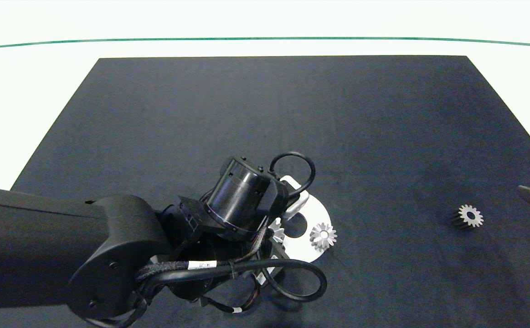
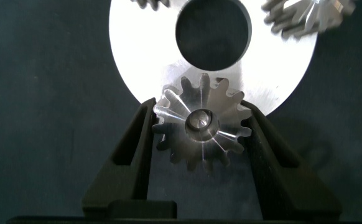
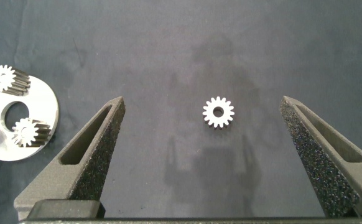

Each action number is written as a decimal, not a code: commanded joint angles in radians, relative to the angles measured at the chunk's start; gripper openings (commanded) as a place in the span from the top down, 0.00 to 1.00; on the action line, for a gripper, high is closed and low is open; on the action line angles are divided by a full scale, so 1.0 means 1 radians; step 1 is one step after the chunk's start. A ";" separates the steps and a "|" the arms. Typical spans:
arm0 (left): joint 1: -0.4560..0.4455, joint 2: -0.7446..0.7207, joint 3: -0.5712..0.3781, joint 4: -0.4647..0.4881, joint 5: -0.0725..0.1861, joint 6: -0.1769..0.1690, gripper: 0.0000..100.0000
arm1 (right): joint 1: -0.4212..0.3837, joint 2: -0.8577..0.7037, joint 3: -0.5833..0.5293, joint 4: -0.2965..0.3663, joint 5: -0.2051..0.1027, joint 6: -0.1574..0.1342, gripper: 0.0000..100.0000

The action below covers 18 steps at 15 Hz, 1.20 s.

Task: Remove an incorrectly installed larger gear and replace it with the correct smaller gear

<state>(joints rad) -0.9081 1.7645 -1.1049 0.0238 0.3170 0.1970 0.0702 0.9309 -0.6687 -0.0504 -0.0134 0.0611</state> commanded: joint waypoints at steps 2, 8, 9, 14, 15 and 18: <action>0.012 -0.056 -0.061 0.084 0.002 -0.036 0.84 | 0.000 -0.007 0.000 0.000 -0.002 -0.001 0.00; 0.129 -0.128 -0.064 0.108 0.002 -0.045 0.84 | -0.001 -0.017 -0.002 0.000 -0.007 -0.006 0.00; 0.155 -0.134 -0.055 0.105 0.002 -0.047 0.84 | -0.001 -0.018 -0.002 0.000 -0.008 -0.006 0.00; 0.353 -0.161 0.065 -0.005 -0.036 -0.056 0.84 | -0.001 -0.014 0.000 0.001 -0.011 -0.006 0.00; 0.379 -0.169 0.083 -0.013 -0.058 -0.057 0.84 | -0.001 -0.010 0.001 0.001 -0.011 -0.006 0.00; 0.417 -0.181 0.105 -0.015 -0.070 -0.057 0.84 | -0.001 -0.009 0.003 0.003 -0.011 -0.006 0.00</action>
<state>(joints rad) -0.5051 1.5957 -1.0098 0.0091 0.2428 0.1389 0.0687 0.9194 -0.6662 -0.0470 -0.0245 0.0553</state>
